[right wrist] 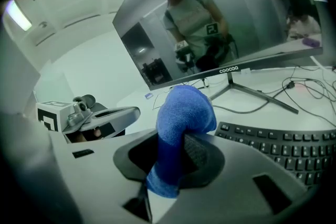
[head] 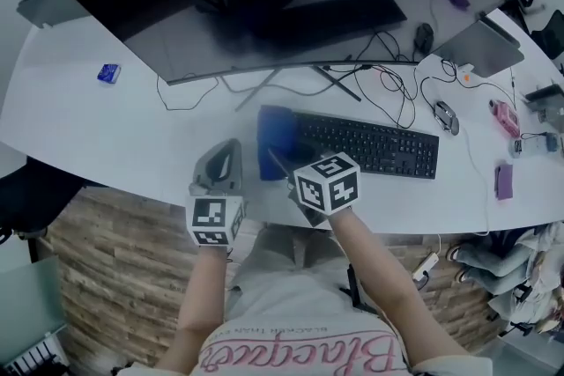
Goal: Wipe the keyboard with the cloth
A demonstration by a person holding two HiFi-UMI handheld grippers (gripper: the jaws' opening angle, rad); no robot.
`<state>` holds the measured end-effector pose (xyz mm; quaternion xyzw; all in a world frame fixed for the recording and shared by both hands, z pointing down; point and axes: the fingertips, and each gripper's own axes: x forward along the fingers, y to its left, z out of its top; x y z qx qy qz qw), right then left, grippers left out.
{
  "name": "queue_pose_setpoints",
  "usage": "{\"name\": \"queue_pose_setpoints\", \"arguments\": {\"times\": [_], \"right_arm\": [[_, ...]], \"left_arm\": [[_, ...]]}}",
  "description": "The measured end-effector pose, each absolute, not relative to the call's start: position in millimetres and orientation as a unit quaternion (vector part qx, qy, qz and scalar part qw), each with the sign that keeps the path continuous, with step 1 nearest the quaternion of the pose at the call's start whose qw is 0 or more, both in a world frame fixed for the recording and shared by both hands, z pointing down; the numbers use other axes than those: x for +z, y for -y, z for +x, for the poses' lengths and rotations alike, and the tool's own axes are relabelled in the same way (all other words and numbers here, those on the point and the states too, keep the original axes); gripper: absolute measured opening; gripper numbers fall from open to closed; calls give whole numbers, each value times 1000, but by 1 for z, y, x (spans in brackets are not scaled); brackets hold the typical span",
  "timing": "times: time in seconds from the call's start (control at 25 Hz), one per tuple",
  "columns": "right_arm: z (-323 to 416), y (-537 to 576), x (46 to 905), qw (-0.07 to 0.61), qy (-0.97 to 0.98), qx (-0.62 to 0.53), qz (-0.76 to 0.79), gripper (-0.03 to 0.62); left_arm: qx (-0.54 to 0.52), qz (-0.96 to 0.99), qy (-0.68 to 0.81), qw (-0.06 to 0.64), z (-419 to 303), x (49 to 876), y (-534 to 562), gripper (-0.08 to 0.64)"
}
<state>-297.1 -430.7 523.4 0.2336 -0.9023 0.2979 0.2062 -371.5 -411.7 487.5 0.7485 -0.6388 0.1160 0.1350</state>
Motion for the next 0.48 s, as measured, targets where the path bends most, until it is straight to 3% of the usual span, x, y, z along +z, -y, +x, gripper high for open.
{"name": "queue_pose_setpoints", "arguments": {"times": [0.48], "right_arm": [[-257,456,558,278,877,293,258,87]], "left_arm": [[132,750,634,138,-327,500,434,5]]}}
